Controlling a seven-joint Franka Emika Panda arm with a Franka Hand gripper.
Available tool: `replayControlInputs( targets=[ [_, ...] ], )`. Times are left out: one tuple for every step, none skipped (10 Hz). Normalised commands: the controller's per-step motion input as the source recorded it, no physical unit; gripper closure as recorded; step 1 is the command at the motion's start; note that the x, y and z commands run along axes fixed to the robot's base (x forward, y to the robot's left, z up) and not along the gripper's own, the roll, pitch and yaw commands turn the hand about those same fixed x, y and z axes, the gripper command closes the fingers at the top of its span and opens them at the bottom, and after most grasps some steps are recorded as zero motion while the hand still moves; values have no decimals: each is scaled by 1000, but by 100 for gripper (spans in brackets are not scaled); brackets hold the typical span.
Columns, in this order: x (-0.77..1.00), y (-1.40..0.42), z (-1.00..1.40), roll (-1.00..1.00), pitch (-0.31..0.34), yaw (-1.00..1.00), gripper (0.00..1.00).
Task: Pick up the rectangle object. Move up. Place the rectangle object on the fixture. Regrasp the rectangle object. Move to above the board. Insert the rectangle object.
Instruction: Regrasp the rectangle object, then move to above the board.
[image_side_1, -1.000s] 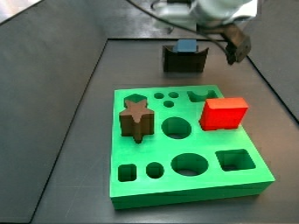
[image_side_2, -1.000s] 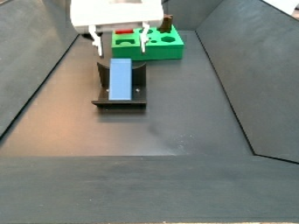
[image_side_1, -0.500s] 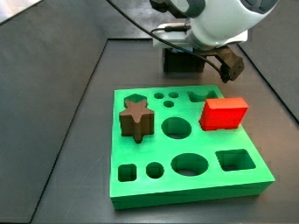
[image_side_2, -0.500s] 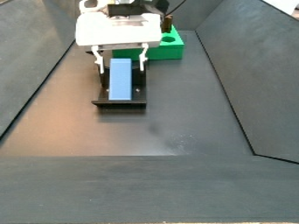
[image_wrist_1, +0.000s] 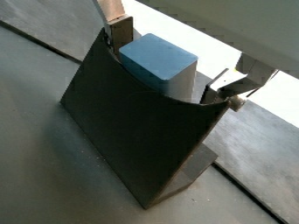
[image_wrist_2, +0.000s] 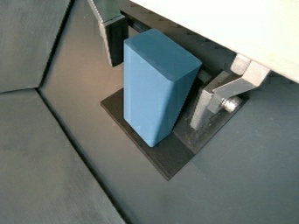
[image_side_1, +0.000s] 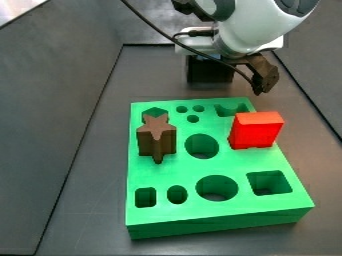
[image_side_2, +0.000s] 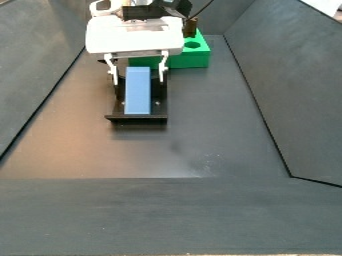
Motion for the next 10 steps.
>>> replayControlInputs(
  targets=[
    [0, 0, 0, 0, 0, 0, 100],
    [77, -19, 1000, 67, 153, 193, 100],
    [77, -20, 1000, 63, 152, 190, 100],
    [75, -26, 1000, 31, 134, 173, 100],
    [77, -26, 1000, 13, 112, 172, 100],
    [77, -26, 1000, 1, 90, 168, 100],
    [75, -28, 1000, -6, 60, 157, 100],
    [76, -29, 1000, -10, 42, 144, 100],
    [77, -31, 1000, -9, 33, 127, 100],
    [75, -34, 1000, -5, 34, 103, 100]
  ],
)
